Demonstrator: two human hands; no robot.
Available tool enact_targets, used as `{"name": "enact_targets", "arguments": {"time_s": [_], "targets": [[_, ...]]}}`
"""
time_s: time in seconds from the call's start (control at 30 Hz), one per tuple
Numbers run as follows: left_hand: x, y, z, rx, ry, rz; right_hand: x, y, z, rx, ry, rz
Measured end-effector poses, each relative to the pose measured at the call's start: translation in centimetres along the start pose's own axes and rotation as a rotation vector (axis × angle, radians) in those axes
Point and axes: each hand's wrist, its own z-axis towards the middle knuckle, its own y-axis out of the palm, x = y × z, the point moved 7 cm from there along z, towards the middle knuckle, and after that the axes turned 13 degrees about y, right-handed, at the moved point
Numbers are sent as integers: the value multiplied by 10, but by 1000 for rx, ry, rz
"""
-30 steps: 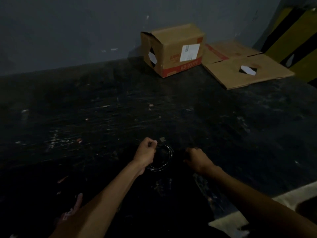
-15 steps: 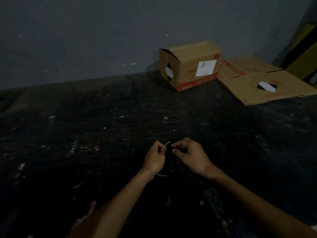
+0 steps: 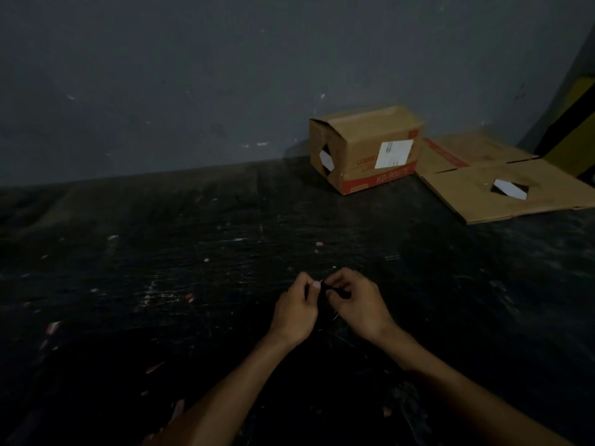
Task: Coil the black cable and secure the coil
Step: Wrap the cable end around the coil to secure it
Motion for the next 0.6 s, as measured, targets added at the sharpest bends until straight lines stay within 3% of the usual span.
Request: {"name": "enact_targets", "arguments": {"time_s": [0.13,0.27,0.37,0.47,0.6], "targets": [[6,-2,3,-59,50,49,-4,-4,1,-129,67,152],[-5,-6,12,58,-141,-234,-29,-17,-12,-9,-187,219],[-14,-14,18,117,-256,-330,-39,-12,-21,-54,-289,307],[-8,-28,24,198,-188,-255,-31,-5,-17,-118,-154,513],[-1,-38,25,207,-54,-98,-16,5,-5,-126,200,828]]}}
